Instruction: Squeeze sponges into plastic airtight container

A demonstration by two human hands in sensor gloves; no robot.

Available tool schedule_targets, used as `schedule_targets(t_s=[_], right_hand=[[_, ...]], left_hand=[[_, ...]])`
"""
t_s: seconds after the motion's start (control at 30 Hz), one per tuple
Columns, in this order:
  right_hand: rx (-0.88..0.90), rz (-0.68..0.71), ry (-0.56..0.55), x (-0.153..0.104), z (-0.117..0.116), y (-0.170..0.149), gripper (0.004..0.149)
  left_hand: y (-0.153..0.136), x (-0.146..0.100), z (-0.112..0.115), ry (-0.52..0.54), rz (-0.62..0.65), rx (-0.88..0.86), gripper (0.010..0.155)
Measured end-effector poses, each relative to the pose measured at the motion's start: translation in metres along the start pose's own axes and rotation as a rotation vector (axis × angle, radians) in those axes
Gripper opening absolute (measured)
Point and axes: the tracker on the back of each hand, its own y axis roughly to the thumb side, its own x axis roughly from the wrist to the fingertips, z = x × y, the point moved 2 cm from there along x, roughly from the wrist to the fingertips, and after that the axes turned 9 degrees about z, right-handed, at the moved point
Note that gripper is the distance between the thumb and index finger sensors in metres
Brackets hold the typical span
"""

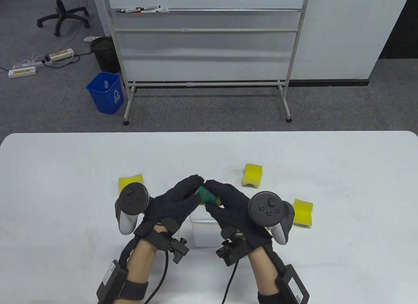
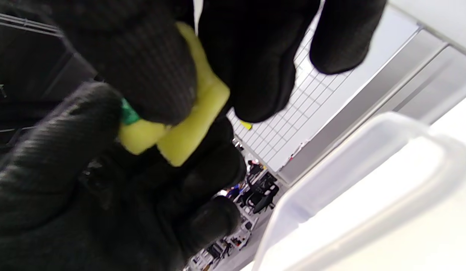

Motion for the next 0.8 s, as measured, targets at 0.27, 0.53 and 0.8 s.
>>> schedule_targets(t_s=[0.27,0.53,0.8], right_hand=[[0.029,0.002,-0.057,-0.001,-0.005,-0.002,0.068],[-0.203,0.063,-0.145,-0.004,-0.001,0.007,0.054],[-0.451,0.005,-0.04,-0.001,-0.011,0.003,0.053]], left_hand=[[-0.006,-0.003,-0.007,0.151,-0.051,0.114,0.048],[0.002,-0.003,-0.006,0.097,-0.059,0.293,0.055],[-0.003,-0.019,-0.054,0.255,-0.191,0.568,0.063]])
